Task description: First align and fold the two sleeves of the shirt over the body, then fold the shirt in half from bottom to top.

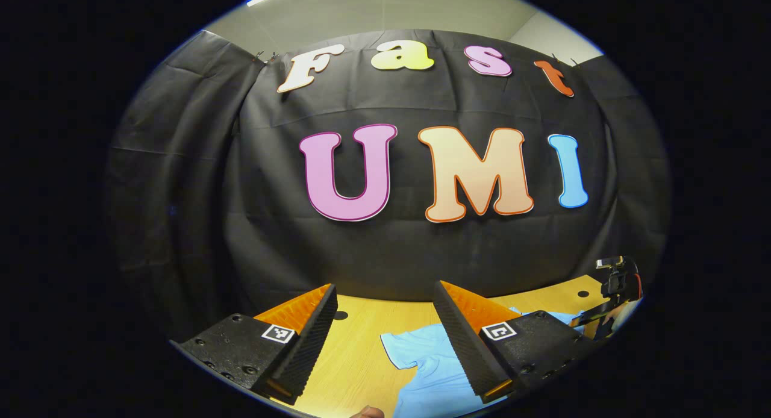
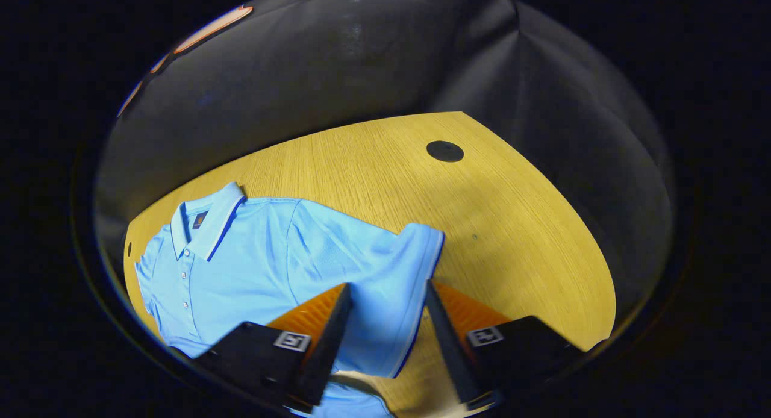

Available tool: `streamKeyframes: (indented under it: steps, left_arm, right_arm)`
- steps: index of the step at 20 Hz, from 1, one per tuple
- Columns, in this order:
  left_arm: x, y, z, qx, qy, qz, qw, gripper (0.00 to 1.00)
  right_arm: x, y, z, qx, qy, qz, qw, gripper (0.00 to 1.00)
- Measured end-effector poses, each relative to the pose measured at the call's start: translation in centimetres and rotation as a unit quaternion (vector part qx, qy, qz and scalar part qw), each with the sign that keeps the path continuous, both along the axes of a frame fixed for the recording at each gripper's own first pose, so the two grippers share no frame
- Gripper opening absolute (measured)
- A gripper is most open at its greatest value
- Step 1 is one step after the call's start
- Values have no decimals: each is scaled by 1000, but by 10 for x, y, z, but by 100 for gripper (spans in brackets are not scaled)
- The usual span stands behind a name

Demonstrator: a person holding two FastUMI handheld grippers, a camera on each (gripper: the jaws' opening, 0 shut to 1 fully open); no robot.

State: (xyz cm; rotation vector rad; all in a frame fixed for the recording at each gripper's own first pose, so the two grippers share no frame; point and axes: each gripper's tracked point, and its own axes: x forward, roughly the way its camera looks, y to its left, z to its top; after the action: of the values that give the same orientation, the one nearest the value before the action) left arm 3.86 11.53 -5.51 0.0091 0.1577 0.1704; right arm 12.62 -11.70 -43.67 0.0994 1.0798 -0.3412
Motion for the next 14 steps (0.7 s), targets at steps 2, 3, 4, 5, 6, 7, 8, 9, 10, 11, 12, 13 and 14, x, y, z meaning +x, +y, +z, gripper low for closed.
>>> streamKeyframes:
  steps: [2,3,4,5,6,7,8,9,10,11,12,13,14]
  left_arm:
    - [-1,1,-1,-5,0,0,1000,96]
    - [-2,2,-1,-6,1,1,1000,96]
    - [-2,4,0,-5,-1,3,1000,96]
    - [-4,6,-1,-4,-1,5,1000,96]
    - [-5,8,1,-2,-2,7,1000,96]
    - [-6,9,1,-2,-4,8,1000,96]
    - [-5,10,1,-2,-4,10,1000,96]
    - [-4,10,0,-4,-3,10,1000,96]
    - [-3,10,-1,-5,-1,11,1000,96]
    - [-4,11,-3,-8,0,11,1000,96]
    - [-4,10,-4,-11,0,10,1000,96]
    - [-4,11,-5,-12,2,10,1000,96]
    - [-4,11,-5,-13,2,10,1000,96]
  right_arm:
    - [2,8,3,11,-8,7,1000,44]
    - [5,12,5,2,-16,12,1000,27]
    - [6,18,7,8,-18,19,1000,10]
    - [5,26,7,18,-19,25,999,10]
    - [7,33,11,21,-27,31,999,9]
    - [12,36,17,20,-41,37,998,10]
    - [19,43,25,27,-58,41,997,9]
    - [23,54,32,39,-71,41,996,9]
    - [28,61,38,51,-78,38,995,9]
    - [30,69,43,63,-86,36,994,9]
    - [33,78,48,76,-96,37,992,9]
    - [37,87,53,87,-102,42,990,9]
    - [39,99,57,98,-108,49,988,9]
